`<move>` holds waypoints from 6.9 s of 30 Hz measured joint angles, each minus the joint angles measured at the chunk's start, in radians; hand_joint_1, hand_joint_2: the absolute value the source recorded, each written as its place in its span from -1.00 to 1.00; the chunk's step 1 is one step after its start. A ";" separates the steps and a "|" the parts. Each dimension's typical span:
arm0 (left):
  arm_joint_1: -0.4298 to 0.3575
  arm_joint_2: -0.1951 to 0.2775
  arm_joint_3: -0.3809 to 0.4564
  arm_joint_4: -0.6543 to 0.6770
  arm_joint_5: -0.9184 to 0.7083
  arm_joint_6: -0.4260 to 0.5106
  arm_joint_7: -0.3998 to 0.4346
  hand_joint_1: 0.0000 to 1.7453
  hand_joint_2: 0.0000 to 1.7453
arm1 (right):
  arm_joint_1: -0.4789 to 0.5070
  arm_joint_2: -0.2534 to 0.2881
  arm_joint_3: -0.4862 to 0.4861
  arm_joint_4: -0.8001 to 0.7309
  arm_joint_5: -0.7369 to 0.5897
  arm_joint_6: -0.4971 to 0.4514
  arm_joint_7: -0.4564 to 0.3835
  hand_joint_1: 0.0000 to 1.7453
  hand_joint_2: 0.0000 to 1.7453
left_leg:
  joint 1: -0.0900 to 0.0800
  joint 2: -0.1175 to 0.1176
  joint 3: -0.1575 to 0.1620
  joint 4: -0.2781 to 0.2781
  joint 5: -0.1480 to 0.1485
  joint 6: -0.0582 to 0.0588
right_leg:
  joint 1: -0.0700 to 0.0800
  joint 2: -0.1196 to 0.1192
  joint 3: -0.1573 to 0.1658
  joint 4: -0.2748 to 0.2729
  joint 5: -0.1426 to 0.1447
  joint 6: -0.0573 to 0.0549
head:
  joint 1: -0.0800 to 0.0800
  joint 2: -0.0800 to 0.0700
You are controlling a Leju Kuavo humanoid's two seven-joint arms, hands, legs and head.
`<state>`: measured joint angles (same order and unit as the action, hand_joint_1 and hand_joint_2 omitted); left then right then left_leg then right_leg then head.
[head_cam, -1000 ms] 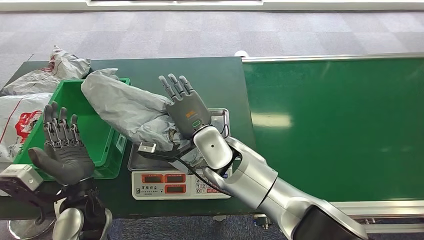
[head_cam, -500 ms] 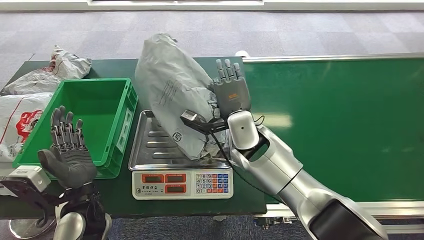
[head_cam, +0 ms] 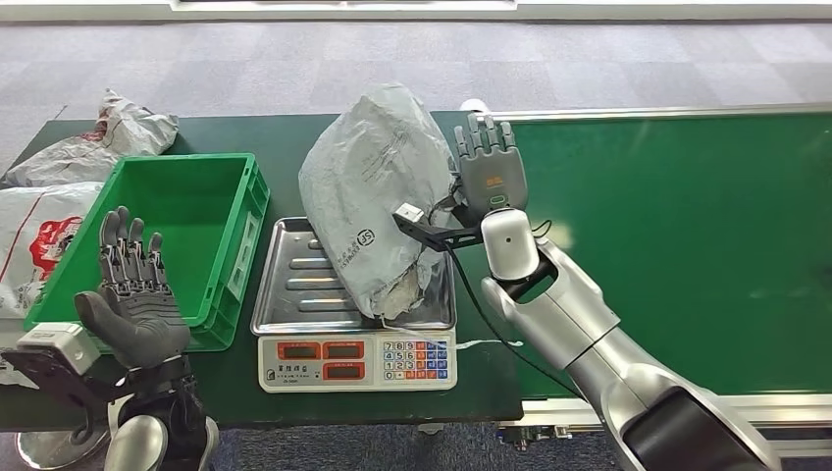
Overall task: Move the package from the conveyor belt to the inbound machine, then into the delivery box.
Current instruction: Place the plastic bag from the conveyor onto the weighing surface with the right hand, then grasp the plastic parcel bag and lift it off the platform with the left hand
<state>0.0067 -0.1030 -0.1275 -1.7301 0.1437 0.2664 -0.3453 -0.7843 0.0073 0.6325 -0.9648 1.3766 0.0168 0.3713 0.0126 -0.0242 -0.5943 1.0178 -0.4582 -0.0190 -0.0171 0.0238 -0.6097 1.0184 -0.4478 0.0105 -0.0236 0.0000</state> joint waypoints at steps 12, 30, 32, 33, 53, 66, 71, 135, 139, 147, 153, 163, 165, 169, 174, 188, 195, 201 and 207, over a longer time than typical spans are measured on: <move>0.035 -0.002 0.006 -0.019 -0.001 0.001 -0.033 -1.00 -1.00 | -0.005 -0.052 -0.064 -0.215 -0.053 -0.118 -0.180 -1.00 -1.00 | 0.000 0.000 -0.001 0.000 0.000 0.000 | 0.000 0.000 -0.001 0.000 0.000 0.000 | 0.000 0.000; -0.040 0.003 -0.011 0.074 0.033 0.001 -0.055 -1.00 -1.00 | -0.316 -0.009 -0.071 -0.045 -0.845 0.191 -0.354 -1.00 -1.00 | 0.000 0.000 -0.003 0.000 0.002 -0.001 | 0.000 0.000 -0.003 0.000 0.003 0.000 | 0.000 0.000; -0.043 0.003 -0.015 0.083 0.037 0.003 -0.055 -1.00 -1.00 | -0.349 0.007 -0.053 -0.007 -0.859 0.198 -0.357 -1.00 -1.00 | 0.000 0.000 -0.003 0.000 0.002 -0.001 | 0.000 0.000 -0.003 0.000 0.003 0.000 | 0.000 0.000; -0.044 0.003 -0.017 0.087 0.038 0.003 -0.055 -1.00 -1.00 | -0.360 0.014 -0.044 0.009 -0.864 0.196 -0.360 -1.00 -1.00 | 0.000 0.000 -0.003 0.000 0.002 -0.001 | 0.000 0.000 -0.003 0.000 0.003 0.000 | 0.000 0.000; -0.018 0.005 -0.020 0.093 0.027 0.023 -0.073 -1.00 -1.00 | -0.440 0.068 0.065 0.202 -0.876 0.125 -0.340 -1.00 -1.00 | 0.000 -0.001 -0.004 0.000 0.003 -0.001 | 0.000 0.000 -0.003 0.000 0.003 0.000 | 0.000 0.000; 0.012 0.036 -0.010 0.068 -0.197 0.028 -0.057 -1.00 -1.00 | -0.381 -0.071 0.009 -0.045 -0.869 -0.181 -0.465 -1.00 -1.00 | 0.003 -0.011 0.003 0.001 0.001 0.000 | 0.004 -0.009 0.005 -0.006 -0.002 0.001 | 0.000 0.000; -0.117 0.141 -0.006 0.138 -0.571 -0.026 0.061 -1.00 1.00 | 0.209 -0.265 -0.236 -0.533 -0.695 -0.444 -0.609 -1.00 1.00 | 0.010 -0.028 0.019 0.000 -0.010 0.002 | 0.011 -0.025 0.029 -0.015 -0.012 0.003 | 0.004 0.000; -0.902 -0.083 -0.857 1.350 -0.613 -0.491 0.006 1.00 1.00 | 0.807 -0.298 -0.430 -1.096 -0.451 -0.652 -0.681 -1.00 1.00 | 0.004 -0.010 0.016 0.000 -0.009 0.003 | 0.004 -0.007 0.027 -0.013 -0.006 0.003 | 0.004 0.000; -0.901 -0.097 -0.857 1.353 -0.614 -0.474 0.004 1.00 1.00 | 0.796 -0.280 -0.429 -1.096 -0.435 -0.642 -0.671 -1.00 1.00 | 0.004 -0.010 0.016 0.000 -0.009 0.003 | 0.004 -0.007 0.027 -0.013 -0.006 0.003 | 0.004 0.000; -0.915 -0.091 -0.846 1.358 -0.605 -0.453 0.017 1.00 1.00 | 0.812 -0.277 -0.429 -1.091 -0.467 -0.672 -0.700 -1.00 1.00 | 0.004 -0.009 0.016 0.000 -0.009 0.003 | 0.004 -0.007 0.026 -0.013 -0.006 0.003 | 0.004 0.000; -0.915 -0.057 -0.842 1.357 -0.607 -0.418 0.012 1.00 1.00 | 0.855 -0.280 -0.429 -1.091 -0.498 -0.693 -0.730 -1.00 1.00 | 0.004 -0.005 0.016 -0.001 -0.009 0.003 | 0.004 -0.004 0.024 -0.012 -0.006 0.003 | 0.004 0.000; -1.021 0.087 -0.815 1.206 -0.721 -0.401 0.077 1.00 1.00 | 0.877 -0.301 -0.438 -1.091 -0.523 -0.653 -0.738 -1.00 1.00 | 0.004 -0.003 0.013 -0.001 -0.006 0.001 | 0.005 -0.003 0.019 -0.010 -0.004 0.002 | 0.004 0.000; -1.083 0.132 -0.803 1.138 -0.748 -0.440 0.118 1.00 1.00 | 0.890 -0.303 -0.441 -1.094 -0.521 -0.650 -0.736 -1.00 1.00 | 0.004 -0.003 0.012 -0.001 -0.006 0.001 | 0.005 -0.003 0.018 -0.009 -0.003 0.001 | 0.004 0.000; -1.216 0.214 -0.763 1.013 -0.771 -0.504 0.174 1.00 1.00 | 0.908 -0.302 -0.444 -1.096 -0.507 -0.647 -0.741 -1.00 1.00 | 0.005 -0.003 0.010 -0.001 -0.005 0.001 | 0.005 -0.003 0.016 -0.009 -0.003 0.001 | 0.004 0.000; -1.337 0.262 -0.725 0.922 -0.767 -0.550 0.196 1.00 1.00 | 0.907 -0.293 -0.444 -1.103 -0.476 -0.635 -0.727 -1.00 1.00 | 0.004 -0.004 0.008 -0.001 -0.005 0.001 | 0.004 -0.003 0.015 -0.009 -0.003 0.001 | 0.004 0.000; -1.462 0.361 -0.706 0.851 -0.695 -0.556 0.247 1.00 1.00 | 1.026 -0.317 -0.534 -1.162 -0.536 -0.713 -0.764 -1.00 1.00 | 0.003 0.000 0.009 -0.002 -0.007 0.001 | 0.003 0.001 0.014 -0.009 -0.003 0.001 | 0.004 0.000; -1.382 0.566 -0.693 0.837 -0.657 -0.528 0.187 1.00 1.00 | 1.104 -0.317 -0.577 -1.212 -0.505 -0.715 -0.748 -1.00 1.00 | 0.003 0.005 0.014 -0.006 -0.006 -0.001 | 0.003 0.006 0.014 -0.008 -0.004 -0.001 | 0.004 0.000; -1.296 0.690 -0.693 0.811 -0.647 -0.519 0.181 1.00 1.00 | 1.133 -0.317 -0.615 -1.241 -0.504 -0.716 -0.742 -1.00 1.00 | 0.003 0.001 0.012 -0.006 -0.005 -0.002 | 0.003 0.003 0.013 -0.008 -0.004 -0.002 | 0.004 0.000; -1.195 0.779 -0.667 0.769 -0.639 -0.504 0.199 1.00 1.00 | 1.166 -0.317 -0.631 -1.264 -0.493 -0.716 -0.746 -1.00 1.00 | 0.000 0.004 0.014 -0.007 -0.007 -0.001 | -0.001 0.006 0.014 -0.008 -0.004 -0.001 | 0.004 0.000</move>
<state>-1.1881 0.6762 -0.7947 -0.9608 -0.4954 -0.2381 -0.1461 0.3812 -0.3099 0.0012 -2.2290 0.8834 -0.6989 -0.3751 0.0126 -0.0198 -0.5807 1.0112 -0.4650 -0.0204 -0.0177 0.0302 -0.5960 1.0107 -0.4516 0.0090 -0.0192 0.0000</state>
